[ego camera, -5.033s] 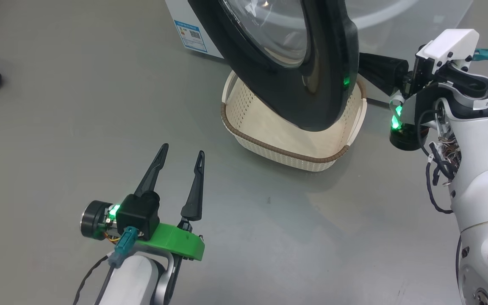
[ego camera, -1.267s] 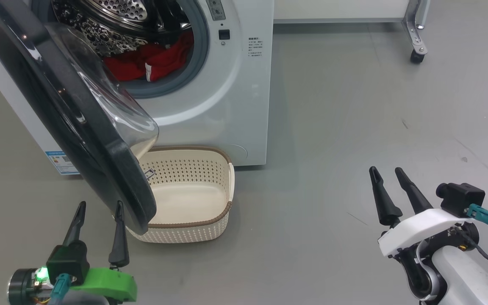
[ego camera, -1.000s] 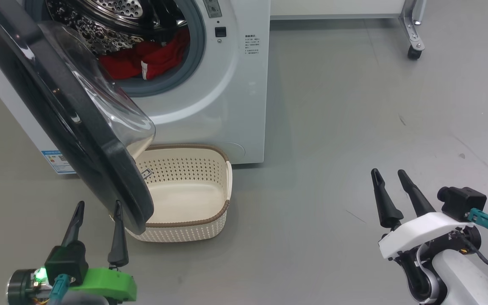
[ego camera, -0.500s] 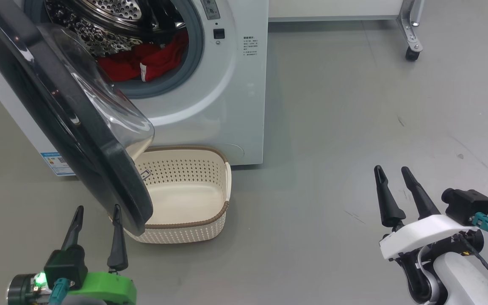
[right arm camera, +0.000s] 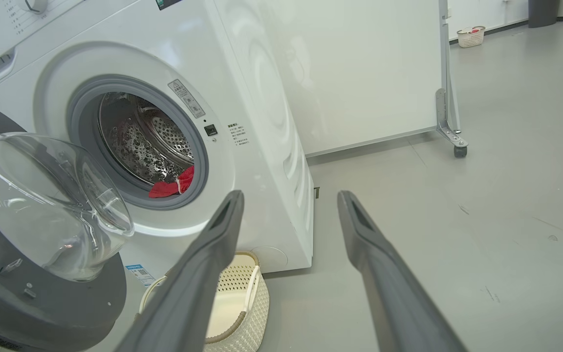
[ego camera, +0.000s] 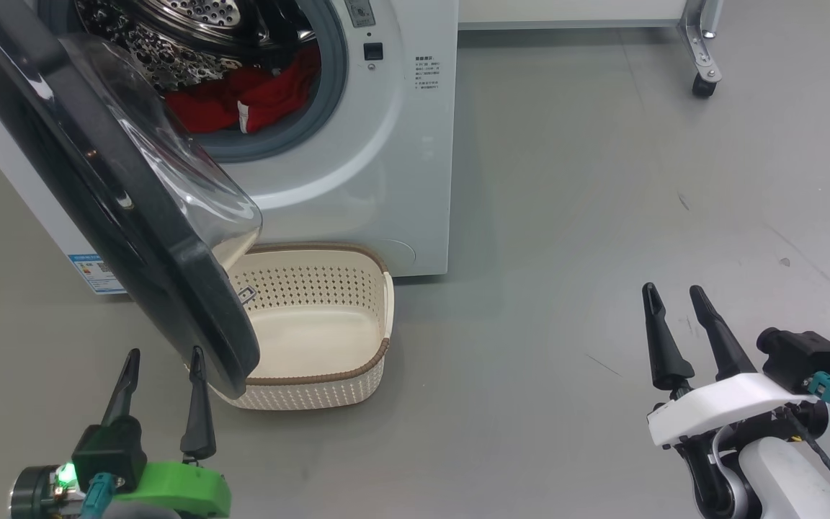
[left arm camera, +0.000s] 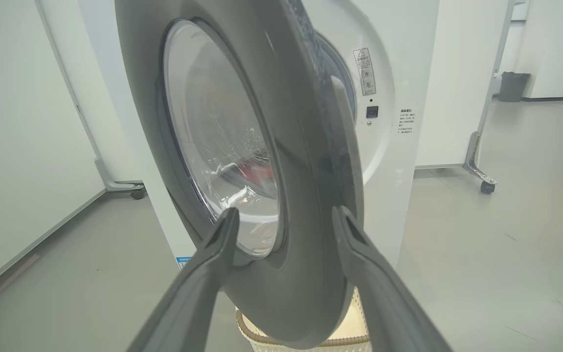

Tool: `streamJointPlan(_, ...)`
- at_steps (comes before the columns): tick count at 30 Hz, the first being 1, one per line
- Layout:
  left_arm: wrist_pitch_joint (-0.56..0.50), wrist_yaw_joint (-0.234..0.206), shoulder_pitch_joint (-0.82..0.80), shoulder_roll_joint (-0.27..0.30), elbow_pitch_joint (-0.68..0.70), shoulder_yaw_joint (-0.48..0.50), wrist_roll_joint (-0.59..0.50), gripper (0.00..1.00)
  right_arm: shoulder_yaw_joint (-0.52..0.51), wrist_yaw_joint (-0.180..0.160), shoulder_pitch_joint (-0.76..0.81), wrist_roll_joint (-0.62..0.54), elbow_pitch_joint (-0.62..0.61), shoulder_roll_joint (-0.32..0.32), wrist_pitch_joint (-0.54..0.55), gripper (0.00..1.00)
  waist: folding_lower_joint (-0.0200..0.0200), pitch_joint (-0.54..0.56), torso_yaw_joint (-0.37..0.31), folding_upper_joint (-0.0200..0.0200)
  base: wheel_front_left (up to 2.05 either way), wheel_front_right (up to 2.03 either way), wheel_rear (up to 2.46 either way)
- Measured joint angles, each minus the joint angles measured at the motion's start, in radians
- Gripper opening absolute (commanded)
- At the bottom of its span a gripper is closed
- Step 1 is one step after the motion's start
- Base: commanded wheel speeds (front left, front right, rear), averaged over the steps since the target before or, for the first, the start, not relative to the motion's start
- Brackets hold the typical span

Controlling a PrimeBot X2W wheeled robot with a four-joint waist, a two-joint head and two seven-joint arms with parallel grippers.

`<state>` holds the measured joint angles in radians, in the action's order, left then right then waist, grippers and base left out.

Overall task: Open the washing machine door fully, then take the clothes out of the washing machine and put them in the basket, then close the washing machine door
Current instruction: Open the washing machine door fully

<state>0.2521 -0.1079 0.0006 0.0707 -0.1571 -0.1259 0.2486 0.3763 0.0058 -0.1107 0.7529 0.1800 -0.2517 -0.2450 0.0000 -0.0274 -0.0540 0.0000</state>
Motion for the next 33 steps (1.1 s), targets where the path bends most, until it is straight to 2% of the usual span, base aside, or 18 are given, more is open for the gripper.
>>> streamJointPlan(14,0.0,0.014,0.0,-0.01,0.0,0.0,-0.011,1.0,-0.038,0.003,0.025,-0.026,-0.009,0.025,-0.003,1.0,0.0,-0.003,0.0,0.0,0.0,0.0,0.0)
streamJointPlan(31,0.0,0.025,0.0,-0.016,-0.001,0.007,-0.023,1.0,-0.065,0.028,0.04,-0.054,-0.011,0.042,-0.003,1.0,0.0,-0.011,0.004,0.0,0.0,0.0,0.0)
streamJointPlan(32,0.0,0.025,0.0,-0.016,-0.002,0.007,-0.023,0.97,-0.067,0.028,0.04,-0.057,-0.011,0.044,-0.003,1.0,0.0,-0.011,0.004,0.0,0.0,0.0,0.0)
streamJointPlan(33,0.0,0.027,0.0,-0.016,-0.003,0.007,-0.023,0.49,-0.069,0.029,0.04,-0.061,-0.011,0.046,-0.003,1.0,0.0,-0.011,0.004,0.0,0.0,0.0,0.0)
